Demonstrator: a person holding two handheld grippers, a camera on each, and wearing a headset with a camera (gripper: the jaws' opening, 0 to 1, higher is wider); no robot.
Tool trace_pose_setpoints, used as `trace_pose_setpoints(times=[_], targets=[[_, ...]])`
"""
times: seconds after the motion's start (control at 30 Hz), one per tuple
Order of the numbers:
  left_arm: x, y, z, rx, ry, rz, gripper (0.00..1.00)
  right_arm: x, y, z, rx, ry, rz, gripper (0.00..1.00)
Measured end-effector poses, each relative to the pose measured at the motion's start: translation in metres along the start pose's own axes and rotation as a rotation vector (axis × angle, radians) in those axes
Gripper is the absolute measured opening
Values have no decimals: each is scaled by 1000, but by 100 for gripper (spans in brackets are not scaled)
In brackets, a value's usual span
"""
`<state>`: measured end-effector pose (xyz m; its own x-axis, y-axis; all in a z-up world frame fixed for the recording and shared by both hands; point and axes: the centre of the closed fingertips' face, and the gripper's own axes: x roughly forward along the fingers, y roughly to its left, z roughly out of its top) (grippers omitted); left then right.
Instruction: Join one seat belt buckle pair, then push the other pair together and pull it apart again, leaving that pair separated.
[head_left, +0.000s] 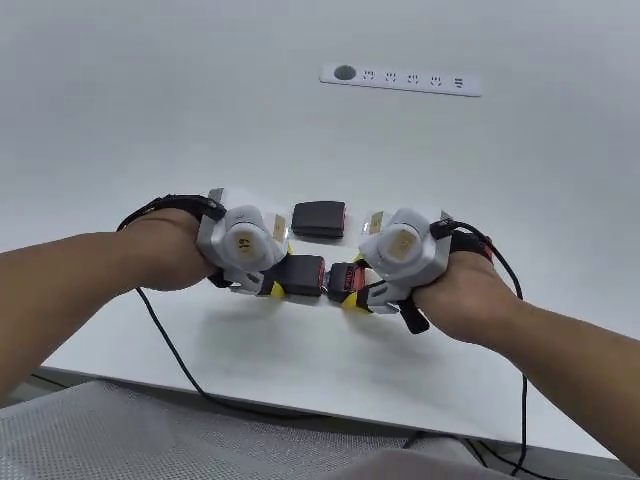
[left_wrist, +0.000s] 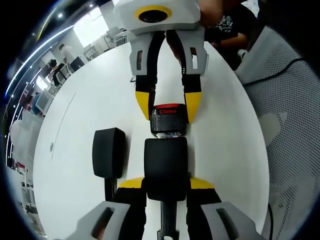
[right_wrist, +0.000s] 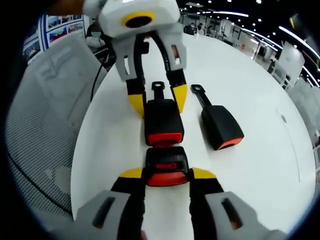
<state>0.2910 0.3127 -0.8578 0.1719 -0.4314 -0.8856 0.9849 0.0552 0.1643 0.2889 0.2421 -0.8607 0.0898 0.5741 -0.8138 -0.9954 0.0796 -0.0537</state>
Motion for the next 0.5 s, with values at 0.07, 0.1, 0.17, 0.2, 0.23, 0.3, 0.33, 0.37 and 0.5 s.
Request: trace_pose_setpoints(times=[0.07, 0.1, 0.17, 0.2, 0.23, 0.3, 0.33, 0.37, 0.5], targets=[[0, 0, 0, -4, -3, 1, 30, -1, 0, 0, 0, -2, 3, 33], [0, 0, 0, -6, -5, 1, 30, 1, 0, 0, 0, -1, 3, 33], [0, 0, -1, -8, -8, 0, 30, 1, -1, 0, -3, -1, 5, 33], [0, 0, -1, -8, -8, -1, 30, 1, -1, 0, -5, -2, 6, 33], [0, 0, -1, -8, -9, -2, 30, 1, -1, 1, -2, -2, 8, 33], [0, 0, -1, -6, -10, -5, 30, 1, -1, 1, 0, -6, 13, 33], [-1, 0, -1, -4, -10, -6, 30, 1, -1, 1, 1, -9, 15, 33], [0, 0, -1, -2, -8, -7, 31, 1, -1, 1, 3, -10, 16, 33], [0, -1, 0, -5, 2, -10, 31, 2, -1, 2, 10, -10, 22, 34]])
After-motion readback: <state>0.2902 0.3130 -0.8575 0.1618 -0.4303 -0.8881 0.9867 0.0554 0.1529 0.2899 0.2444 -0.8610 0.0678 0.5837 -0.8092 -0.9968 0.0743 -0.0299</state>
